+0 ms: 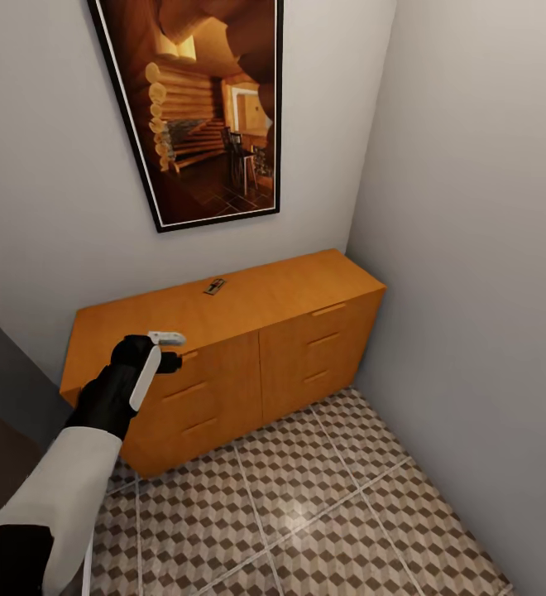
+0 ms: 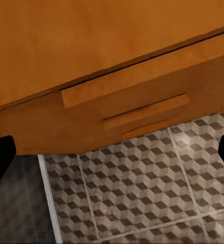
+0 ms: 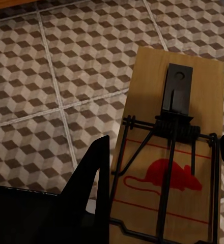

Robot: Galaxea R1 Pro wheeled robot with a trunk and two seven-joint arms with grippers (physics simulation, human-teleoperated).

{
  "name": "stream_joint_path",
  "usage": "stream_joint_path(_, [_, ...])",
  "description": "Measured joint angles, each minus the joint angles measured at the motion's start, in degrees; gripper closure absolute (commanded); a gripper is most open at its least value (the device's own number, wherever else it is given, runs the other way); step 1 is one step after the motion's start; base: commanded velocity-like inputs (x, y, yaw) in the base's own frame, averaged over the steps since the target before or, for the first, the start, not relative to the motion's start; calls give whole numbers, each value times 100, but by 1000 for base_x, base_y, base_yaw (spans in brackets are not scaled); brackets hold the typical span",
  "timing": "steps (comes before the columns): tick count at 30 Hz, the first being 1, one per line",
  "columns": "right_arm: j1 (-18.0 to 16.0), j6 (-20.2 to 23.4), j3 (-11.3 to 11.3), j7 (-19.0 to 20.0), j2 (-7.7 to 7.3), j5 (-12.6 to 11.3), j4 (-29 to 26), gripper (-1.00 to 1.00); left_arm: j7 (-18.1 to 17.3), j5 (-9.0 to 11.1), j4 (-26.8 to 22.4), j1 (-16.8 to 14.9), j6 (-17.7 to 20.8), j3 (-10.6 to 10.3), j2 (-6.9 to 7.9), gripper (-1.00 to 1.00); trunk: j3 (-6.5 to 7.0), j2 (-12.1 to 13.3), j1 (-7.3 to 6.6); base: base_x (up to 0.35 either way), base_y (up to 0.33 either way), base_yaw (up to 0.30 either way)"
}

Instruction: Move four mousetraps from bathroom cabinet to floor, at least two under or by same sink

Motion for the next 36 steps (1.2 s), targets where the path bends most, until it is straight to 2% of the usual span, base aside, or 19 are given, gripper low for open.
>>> stream_joint_path(6, [0, 0, 0, 0, 0, 0, 0, 100, -22, -5, -504, -5, 1, -21, 2, -100, 0, -1, 0, 0, 0, 0])
stream_joint_path(11, [0, 1, 0, 0, 0, 2, 1, 100, -24, -2, -708, -7, 5, -25, 2, -100, 0, 0, 0, 9, 0, 0])
stream_joint_path(28, [0, 0, 9, 1, 0, 8, 6, 100, -24, 6, -715, -6, 6, -54, -8, -100, 0, -1, -3, 211, 0, 0])
stream_joint_path(36, [0, 0, 9, 1, 0, 8, 1, 100, -24, 6, -699, -7, 6, -204, -8, -100, 0, -1, -3, 239, 0, 0])
